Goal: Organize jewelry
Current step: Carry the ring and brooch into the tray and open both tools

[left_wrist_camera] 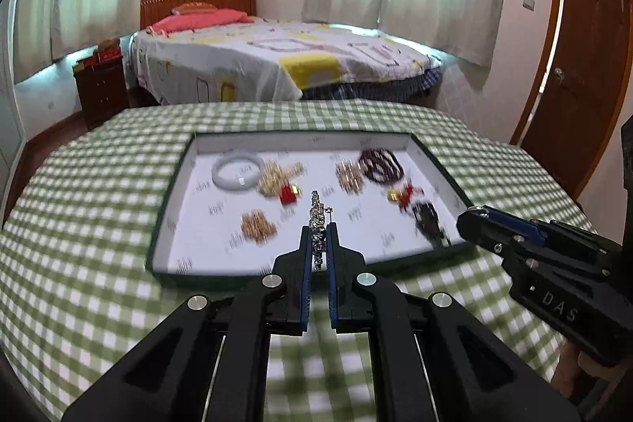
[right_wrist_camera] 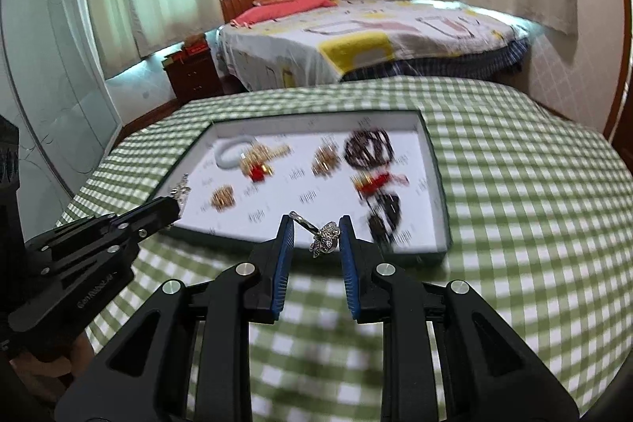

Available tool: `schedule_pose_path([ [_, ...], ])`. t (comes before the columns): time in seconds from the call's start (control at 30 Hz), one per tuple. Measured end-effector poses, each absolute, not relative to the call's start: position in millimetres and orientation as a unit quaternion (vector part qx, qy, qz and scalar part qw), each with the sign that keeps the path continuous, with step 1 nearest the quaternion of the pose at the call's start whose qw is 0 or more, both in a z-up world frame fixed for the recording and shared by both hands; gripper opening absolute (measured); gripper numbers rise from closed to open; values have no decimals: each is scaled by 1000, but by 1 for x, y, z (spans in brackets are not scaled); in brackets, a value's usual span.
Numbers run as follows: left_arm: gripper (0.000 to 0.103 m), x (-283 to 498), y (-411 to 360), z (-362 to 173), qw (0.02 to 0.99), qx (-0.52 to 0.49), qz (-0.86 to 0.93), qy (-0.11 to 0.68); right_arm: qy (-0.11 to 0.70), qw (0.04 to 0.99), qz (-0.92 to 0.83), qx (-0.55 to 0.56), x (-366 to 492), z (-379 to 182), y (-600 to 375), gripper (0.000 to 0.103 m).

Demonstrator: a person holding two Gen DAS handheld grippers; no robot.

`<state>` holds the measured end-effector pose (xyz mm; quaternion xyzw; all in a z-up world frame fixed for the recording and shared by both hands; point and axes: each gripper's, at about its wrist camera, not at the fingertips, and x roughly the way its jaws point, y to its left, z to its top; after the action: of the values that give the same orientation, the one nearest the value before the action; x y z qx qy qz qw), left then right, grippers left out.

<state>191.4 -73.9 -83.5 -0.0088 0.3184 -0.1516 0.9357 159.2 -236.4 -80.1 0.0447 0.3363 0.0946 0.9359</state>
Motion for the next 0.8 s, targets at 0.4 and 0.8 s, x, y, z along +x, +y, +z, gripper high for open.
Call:
schedule_pose_path([
  [0.4,7,250,-82,-122,925,10,-143,351,381,918,104,28,227,-121,-215,23],
  [0.8,8,268,-81,-150,897,-1,-147,416,422,900,103,28,245,-150,-214,25],
])
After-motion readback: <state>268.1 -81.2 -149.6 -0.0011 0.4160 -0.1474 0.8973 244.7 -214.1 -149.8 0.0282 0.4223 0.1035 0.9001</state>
